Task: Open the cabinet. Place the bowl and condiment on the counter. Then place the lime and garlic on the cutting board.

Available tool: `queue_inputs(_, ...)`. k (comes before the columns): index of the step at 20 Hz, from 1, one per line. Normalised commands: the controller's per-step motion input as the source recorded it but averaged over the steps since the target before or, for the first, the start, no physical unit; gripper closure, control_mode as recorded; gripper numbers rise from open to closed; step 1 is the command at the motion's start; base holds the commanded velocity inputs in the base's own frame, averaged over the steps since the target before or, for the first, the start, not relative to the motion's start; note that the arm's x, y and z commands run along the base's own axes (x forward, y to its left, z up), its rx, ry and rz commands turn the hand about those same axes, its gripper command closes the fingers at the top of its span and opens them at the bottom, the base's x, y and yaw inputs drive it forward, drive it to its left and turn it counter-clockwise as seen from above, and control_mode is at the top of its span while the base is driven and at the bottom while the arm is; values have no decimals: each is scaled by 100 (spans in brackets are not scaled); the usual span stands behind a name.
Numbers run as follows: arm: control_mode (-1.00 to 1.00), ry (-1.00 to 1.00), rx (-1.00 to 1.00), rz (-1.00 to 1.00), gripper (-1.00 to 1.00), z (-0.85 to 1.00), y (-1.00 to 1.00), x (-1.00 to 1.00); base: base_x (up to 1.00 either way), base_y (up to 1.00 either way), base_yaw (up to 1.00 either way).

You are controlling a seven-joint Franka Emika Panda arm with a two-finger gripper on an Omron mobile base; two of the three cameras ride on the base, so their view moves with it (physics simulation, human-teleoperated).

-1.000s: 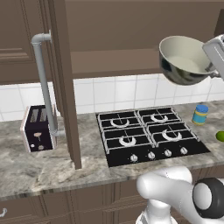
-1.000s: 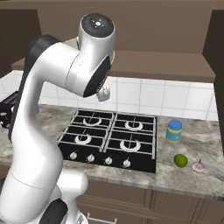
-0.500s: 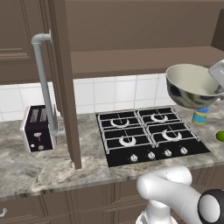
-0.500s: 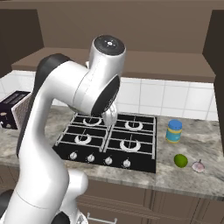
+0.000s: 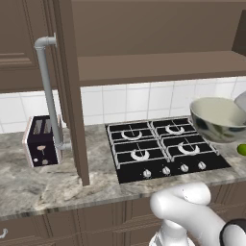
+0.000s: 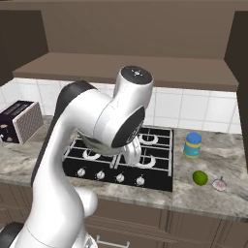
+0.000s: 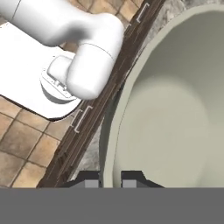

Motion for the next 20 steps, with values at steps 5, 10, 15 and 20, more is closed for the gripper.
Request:
queue_inputs(5,-100,1,0,-16,100,-47,-13,-1,0,0,0)
queue_inputs(10,-100,0,0,-21,100,-13,-24,-2,0,0,0)
queue_inputs(15,-100,0,0,-23,100,-6,-34,0,0,0,0)
queue_inputs(20,-100,0,0,-20,100,-6,-33,-1,0,0,0)
